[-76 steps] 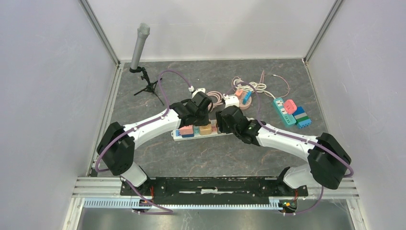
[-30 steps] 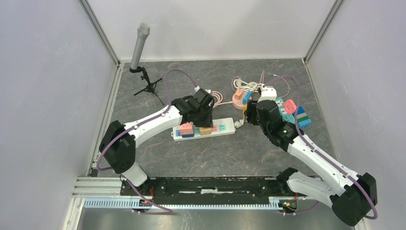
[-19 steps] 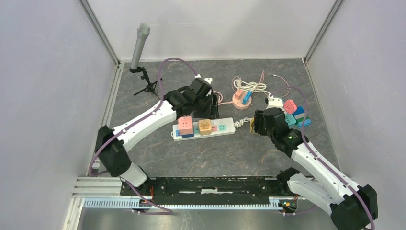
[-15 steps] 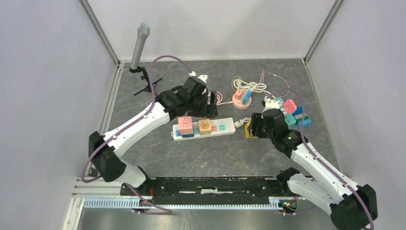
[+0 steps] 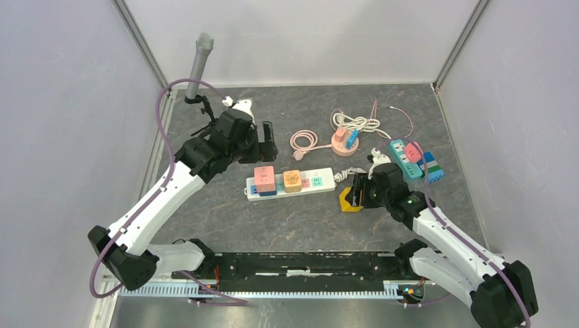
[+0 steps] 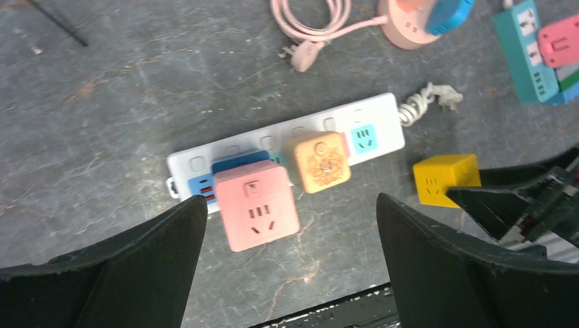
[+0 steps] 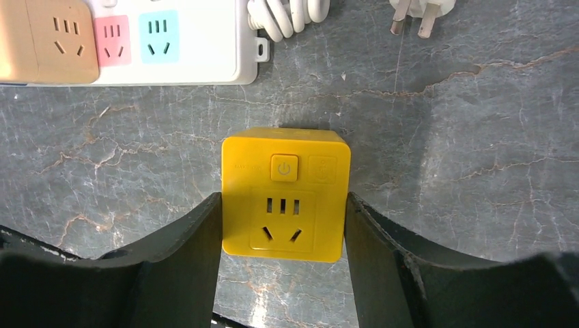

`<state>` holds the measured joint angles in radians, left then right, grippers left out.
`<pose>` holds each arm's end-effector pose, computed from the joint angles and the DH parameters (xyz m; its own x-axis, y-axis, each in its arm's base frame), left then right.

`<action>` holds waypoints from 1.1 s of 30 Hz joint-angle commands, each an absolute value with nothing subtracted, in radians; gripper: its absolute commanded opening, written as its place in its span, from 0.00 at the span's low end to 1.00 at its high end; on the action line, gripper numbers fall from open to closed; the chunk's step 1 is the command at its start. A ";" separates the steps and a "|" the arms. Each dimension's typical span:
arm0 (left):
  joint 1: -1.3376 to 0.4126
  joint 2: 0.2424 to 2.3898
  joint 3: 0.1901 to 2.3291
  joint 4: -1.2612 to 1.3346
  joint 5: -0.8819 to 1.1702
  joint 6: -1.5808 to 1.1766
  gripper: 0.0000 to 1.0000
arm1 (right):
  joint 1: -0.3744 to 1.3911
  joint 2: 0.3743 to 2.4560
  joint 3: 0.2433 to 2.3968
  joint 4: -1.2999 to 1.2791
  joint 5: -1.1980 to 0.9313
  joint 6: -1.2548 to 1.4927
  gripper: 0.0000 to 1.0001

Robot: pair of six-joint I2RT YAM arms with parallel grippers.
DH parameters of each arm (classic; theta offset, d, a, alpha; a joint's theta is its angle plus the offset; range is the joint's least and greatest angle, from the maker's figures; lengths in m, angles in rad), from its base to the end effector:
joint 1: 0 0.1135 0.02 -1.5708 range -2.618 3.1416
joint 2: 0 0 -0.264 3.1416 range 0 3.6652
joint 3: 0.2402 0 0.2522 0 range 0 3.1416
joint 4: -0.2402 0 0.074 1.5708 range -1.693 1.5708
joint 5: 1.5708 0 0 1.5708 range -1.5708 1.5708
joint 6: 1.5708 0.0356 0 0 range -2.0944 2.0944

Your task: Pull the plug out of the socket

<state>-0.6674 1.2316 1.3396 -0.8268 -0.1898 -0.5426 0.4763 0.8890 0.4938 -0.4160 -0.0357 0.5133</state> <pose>0.2015 -0.1502 0.3768 -0.6992 -0.0946 -0.7087 0.1580 0.9463 -0.2822 0.1578 0.0829 0.2001 -0.7971 0.1410 -0.5872 -0.1017 0.9271 0.3607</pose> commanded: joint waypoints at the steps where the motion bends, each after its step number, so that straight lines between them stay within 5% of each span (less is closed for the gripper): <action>1: -0.601 1.168 1.290 -0.838 -0.222 -0.520 1.00 | 0.471 0.893 0.457 -0.460 0.116 0.534 0.60; 5: -0.562 1.138 1.253 -0.842 -0.218 -0.518 1.00 | 0.471 0.884 0.446 -0.470 0.185 0.551 0.74; 11: -0.523 1.132 1.232 -0.865 -0.227 -0.509 1.00 | 0.471 0.837 0.364 -0.432 0.226 0.614 0.77; 17: -0.492 1.125 1.195 -0.864 -0.223 -0.508 1.00 | 0.472 0.780 0.400 -0.491 0.324 0.622 0.98; 26: -0.403 1.135 1.135 -0.844 -0.157 -0.536 1.00 | 0.472 0.755 0.548 -0.552 0.411 0.589 0.98; 33: -0.362 1.148 1.089 -0.837 -0.153 -0.553 1.00 | 0.472 0.801 0.609 -0.364 0.171 0.495 0.97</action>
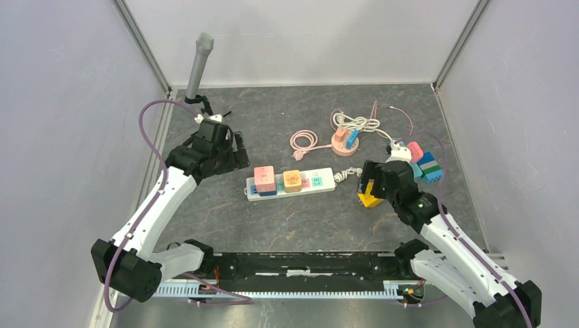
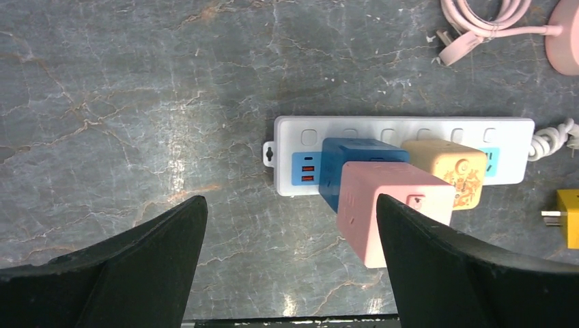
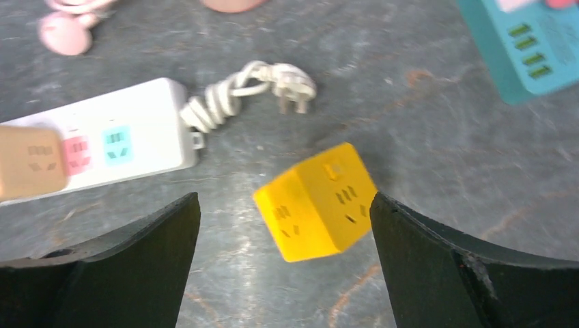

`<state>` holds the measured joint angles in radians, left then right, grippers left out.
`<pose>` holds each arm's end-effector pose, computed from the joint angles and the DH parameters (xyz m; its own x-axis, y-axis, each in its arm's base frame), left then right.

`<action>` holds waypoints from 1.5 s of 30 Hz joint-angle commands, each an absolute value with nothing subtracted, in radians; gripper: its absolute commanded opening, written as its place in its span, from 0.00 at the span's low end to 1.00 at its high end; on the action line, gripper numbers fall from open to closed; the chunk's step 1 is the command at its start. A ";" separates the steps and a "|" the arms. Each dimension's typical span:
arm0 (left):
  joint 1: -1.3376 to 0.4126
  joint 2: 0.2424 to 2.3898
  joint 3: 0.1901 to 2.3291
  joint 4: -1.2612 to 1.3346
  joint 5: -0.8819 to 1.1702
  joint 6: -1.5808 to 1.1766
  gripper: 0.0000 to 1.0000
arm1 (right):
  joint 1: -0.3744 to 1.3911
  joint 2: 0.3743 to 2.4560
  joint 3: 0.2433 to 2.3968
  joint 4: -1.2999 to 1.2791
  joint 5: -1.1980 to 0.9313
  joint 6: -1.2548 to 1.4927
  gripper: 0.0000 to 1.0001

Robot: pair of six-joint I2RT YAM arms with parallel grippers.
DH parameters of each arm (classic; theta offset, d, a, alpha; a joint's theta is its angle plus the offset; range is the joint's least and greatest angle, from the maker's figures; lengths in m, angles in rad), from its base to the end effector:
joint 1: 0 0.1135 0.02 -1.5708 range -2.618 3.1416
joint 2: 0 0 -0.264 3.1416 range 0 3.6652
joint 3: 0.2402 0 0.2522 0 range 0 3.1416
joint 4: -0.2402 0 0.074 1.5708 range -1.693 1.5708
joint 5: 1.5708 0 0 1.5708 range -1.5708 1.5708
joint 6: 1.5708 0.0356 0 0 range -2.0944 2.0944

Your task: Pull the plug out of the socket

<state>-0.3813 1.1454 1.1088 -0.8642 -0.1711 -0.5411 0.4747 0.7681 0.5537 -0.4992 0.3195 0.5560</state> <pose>0.2118 -0.0784 0.3195 -0.7619 -0.2413 -0.6010 -0.1445 0.9679 -0.2055 0.1507 0.0649 0.2329 -0.6120 0.2489 -0.7506 0.1181 0.9673 0.2244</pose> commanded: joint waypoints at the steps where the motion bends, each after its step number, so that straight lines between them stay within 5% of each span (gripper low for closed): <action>1: -0.357 1.150 1.075 -0.834 -0.152 -0.556 1.00 | 0.473 0.823 0.613 -0.336 0.117 0.494 0.96; 5: -0.338 1.152 1.017 -0.809 -0.144 -0.580 0.99 | 0.527 0.909 0.622 -0.219 0.041 0.531 0.94; 19: -0.308 1.210 0.847 -0.700 -0.033 -0.648 0.84 | 0.905 1.364 0.940 -0.189 0.281 0.565 0.95; 37: -0.291 1.281 0.792 -0.644 -0.005 -0.638 0.80 | 0.977 1.688 1.195 -0.332 0.340 0.533 0.86; 45: -0.288 1.315 0.790 -0.611 0.082 -0.658 0.79 | 0.977 1.700 1.173 -0.303 0.339 0.519 0.66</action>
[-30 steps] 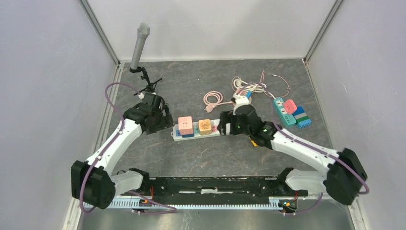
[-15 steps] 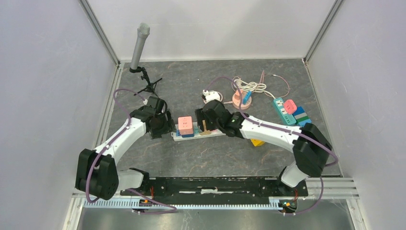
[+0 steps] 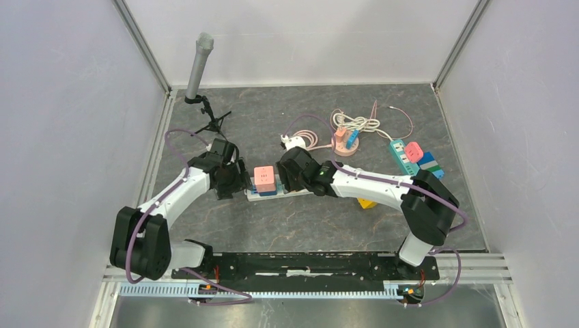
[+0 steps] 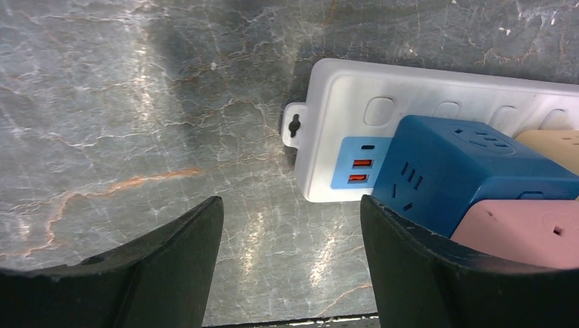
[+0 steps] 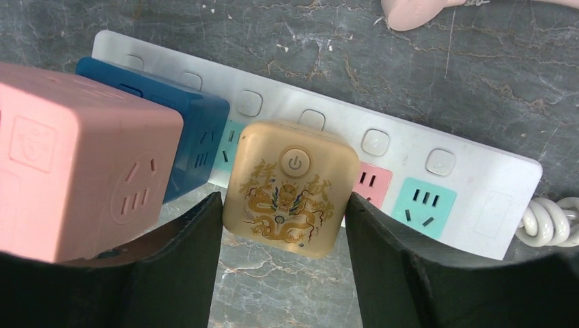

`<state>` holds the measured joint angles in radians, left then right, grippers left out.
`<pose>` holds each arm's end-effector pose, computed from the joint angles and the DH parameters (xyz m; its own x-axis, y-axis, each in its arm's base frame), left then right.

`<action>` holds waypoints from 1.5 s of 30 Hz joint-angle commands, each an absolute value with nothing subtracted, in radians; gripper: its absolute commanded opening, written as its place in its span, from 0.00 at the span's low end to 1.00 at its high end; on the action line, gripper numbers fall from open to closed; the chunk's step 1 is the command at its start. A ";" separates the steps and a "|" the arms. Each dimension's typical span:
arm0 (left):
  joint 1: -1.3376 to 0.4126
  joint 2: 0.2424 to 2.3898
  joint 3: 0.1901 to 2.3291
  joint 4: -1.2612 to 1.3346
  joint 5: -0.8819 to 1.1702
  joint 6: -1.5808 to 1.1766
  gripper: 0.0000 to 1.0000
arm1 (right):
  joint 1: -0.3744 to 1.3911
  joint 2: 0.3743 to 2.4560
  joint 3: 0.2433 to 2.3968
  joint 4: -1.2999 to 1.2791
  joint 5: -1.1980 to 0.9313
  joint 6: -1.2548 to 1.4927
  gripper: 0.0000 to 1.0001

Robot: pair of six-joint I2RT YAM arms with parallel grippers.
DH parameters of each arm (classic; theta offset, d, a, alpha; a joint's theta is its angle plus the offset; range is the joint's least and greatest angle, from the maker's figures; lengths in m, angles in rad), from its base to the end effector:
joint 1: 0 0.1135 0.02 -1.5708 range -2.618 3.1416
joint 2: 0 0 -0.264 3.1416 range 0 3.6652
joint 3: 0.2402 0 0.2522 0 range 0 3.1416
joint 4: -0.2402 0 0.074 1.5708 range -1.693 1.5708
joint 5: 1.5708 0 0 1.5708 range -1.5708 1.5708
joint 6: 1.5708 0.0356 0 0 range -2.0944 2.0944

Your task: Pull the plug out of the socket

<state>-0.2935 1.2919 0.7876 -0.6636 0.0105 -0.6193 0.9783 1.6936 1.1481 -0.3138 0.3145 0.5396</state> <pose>0.2236 -0.0680 0.2006 -0.8873 -0.3382 -0.3137 -0.2724 0.9329 -0.2355 0.2120 0.2952 0.2180 -0.7102 -0.1801 -0.6806 -0.3627 0.9222 0.1345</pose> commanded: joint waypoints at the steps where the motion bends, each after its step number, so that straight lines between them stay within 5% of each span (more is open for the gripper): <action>1: -0.288 1.325 0.791 -0.608 0.092 -0.659 0.79 | 0.977 1.700 1.176 -0.315 0.340 0.508 0.62; 11: -0.288 1.344 0.740 -0.552 0.198 -0.689 0.68 | 0.962 1.625 1.132 -0.334 0.204 0.400 0.48; 17: -0.288 1.368 0.708 -0.514 0.215 -0.710 0.63 | 0.962 1.680 1.173 -0.332 0.191 0.416 0.69; 23: -0.288 1.416 0.683 -0.502 0.175 -0.714 0.58 | 0.962 1.732 1.230 -0.340 0.230 0.427 0.71; 26: -0.288 1.424 0.673 -0.499 0.160 -0.720 0.54 | 0.963 1.739 1.231 -0.337 0.248 0.428 0.59; 34: -0.288 1.402 0.645 -0.522 0.099 -0.727 0.46 | 0.947 1.673 1.188 -0.278 0.186 0.423 0.00; 40: -0.288 1.413 0.640 -0.546 0.072 -0.731 0.44 | 0.917 1.650 1.112 -0.139 0.003 0.481 0.00; 45: -0.287 1.414 0.644 -0.547 0.054 -0.730 0.44 | 0.957 1.700 1.173 -0.253 0.186 0.406 0.00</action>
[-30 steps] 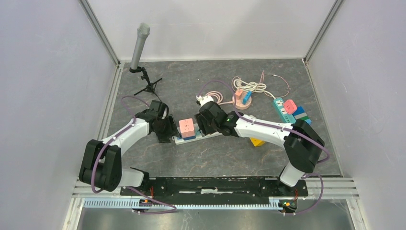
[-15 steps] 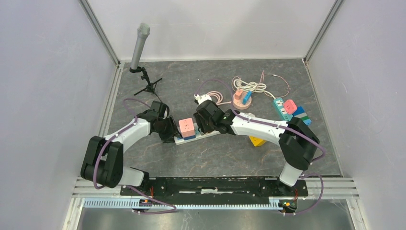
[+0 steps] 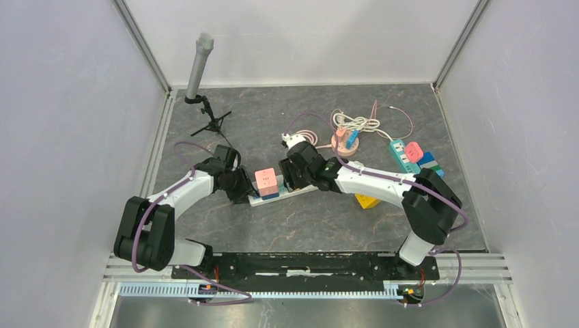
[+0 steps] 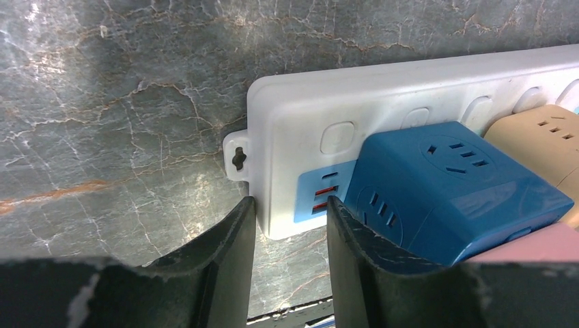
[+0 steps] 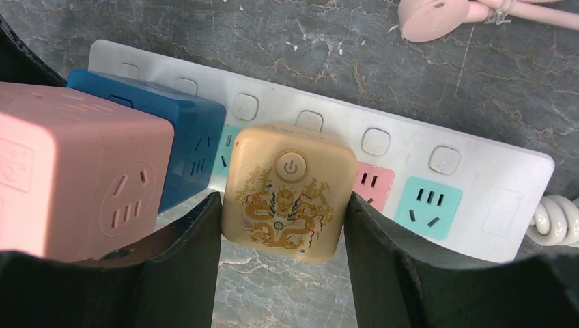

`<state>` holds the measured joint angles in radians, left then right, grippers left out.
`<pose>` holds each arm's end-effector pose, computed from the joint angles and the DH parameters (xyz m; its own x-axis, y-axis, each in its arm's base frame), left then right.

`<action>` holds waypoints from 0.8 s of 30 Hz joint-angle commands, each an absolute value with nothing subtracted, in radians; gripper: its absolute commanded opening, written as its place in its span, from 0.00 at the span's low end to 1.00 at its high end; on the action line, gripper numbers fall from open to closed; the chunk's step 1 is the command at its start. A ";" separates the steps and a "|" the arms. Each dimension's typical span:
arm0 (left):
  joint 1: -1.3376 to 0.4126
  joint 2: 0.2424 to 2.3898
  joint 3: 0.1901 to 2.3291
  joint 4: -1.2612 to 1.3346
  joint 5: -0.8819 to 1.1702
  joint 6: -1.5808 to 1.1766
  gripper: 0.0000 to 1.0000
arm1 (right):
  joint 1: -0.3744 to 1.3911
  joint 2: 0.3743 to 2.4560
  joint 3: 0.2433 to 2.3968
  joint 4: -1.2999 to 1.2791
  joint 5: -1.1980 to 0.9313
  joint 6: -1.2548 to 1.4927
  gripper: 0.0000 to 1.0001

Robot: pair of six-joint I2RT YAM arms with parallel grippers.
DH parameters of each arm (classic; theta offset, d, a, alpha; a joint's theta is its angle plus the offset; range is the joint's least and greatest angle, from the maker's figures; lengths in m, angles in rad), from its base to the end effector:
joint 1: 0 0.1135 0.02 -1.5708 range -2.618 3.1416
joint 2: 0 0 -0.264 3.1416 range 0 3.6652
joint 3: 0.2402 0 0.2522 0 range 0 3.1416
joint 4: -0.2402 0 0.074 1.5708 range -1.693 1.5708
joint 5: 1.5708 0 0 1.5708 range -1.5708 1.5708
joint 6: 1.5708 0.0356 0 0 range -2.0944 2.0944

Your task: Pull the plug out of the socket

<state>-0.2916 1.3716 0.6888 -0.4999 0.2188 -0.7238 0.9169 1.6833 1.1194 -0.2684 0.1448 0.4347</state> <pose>0.2246 -0.0755 0.1636 -0.9022 -0.4041 -0.1505 -0.3179 0.8591 -0.4012 0.2244 0.2844 0.2148 -0.7139 -0.2464 -0.6555 -0.4693 0.8631 0.1867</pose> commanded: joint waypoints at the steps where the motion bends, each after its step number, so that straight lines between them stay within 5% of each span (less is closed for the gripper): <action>1: -0.288 1.420 0.649 -0.552 0.047 -0.728 0.44 | 0.955 1.699 1.170 -0.257 0.199 0.401 0.00; 7: -0.288 1.423 0.654 -0.569 0.036 -0.724 0.44 | 0.862 1.595 1.055 -0.106 0.003 0.473 0.00; 16: -0.288 1.450 0.660 -0.563 0.034 -0.726 0.44 | 0.933 1.656 1.140 -0.227 0.147 0.387 0.00; 17: -0.288 1.450 0.657 -0.563 0.028 -0.724 0.43 | 0.914 1.635 1.128 -0.209 0.114 0.395 0.03; 21: -0.288 1.454 0.651 -0.560 0.019 -0.725 0.43 | 0.882 1.589 1.108 -0.202 0.134 0.401 0.48; 24: -0.288 1.455 0.651 -0.561 0.018 -0.727 0.43 | 0.882 1.637 1.133 -0.272 0.146 0.405 0.64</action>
